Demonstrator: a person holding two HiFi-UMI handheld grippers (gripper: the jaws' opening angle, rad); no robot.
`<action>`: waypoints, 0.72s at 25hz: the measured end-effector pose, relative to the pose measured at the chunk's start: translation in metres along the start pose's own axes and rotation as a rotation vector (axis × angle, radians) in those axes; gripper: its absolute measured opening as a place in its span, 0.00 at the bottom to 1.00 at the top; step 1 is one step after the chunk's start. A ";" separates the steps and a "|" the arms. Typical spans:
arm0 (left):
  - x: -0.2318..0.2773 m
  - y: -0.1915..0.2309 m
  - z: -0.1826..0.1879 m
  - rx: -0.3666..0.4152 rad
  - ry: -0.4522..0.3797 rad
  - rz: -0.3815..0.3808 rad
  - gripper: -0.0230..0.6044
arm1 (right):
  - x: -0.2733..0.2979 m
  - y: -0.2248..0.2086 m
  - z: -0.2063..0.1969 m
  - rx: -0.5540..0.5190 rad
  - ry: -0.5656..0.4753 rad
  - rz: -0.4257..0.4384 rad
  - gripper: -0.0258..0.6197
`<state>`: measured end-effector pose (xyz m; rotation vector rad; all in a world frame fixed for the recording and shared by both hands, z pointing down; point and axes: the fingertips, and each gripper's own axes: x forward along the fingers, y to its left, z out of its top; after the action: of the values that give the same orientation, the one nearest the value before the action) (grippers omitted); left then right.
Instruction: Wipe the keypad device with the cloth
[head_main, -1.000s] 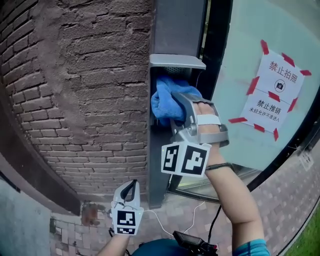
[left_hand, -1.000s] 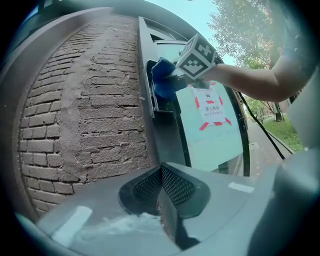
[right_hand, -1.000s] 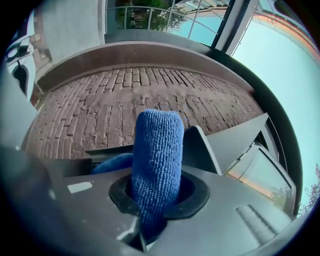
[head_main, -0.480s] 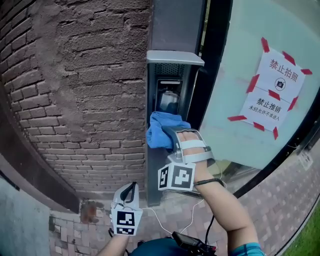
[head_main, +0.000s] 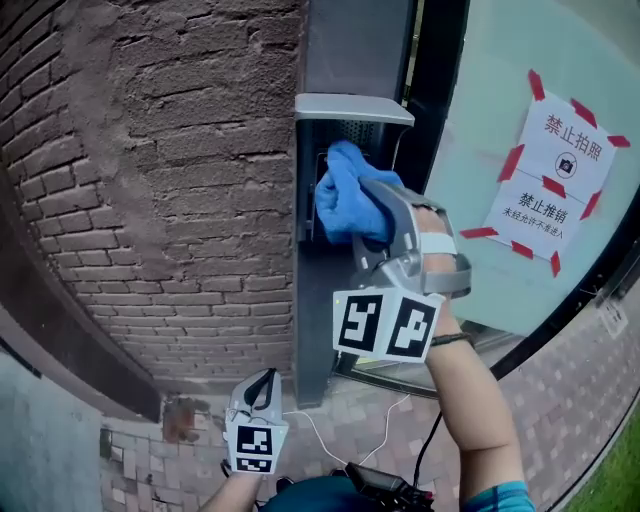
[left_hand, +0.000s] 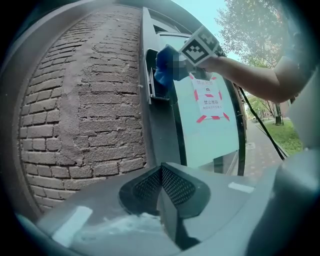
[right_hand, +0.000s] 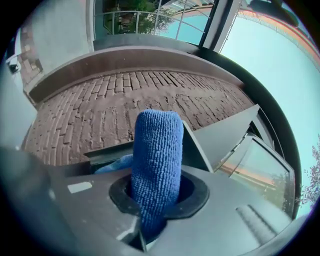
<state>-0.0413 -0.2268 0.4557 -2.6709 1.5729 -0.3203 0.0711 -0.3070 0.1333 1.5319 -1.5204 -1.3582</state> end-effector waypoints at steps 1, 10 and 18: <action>0.000 0.000 0.003 -0.001 -0.005 0.002 0.03 | 0.005 -0.010 -0.001 -0.002 0.005 -0.017 0.11; 0.005 0.009 0.035 0.014 -0.078 0.020 0.03 | 0.017 0.008 -0.013 0.018 0.017 0.010 0.11; 0.010 0.000 0.037 0.020 -0.077 -0.004 0.03 | 0.005 0.063 -0.029 0.026 0.028 0.104 0.11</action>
<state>-0.0303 -0.2384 0.4210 -2.6381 1.5357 -0.2293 0.0741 -0.3304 0.1985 1.4604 -1.5830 -1.2578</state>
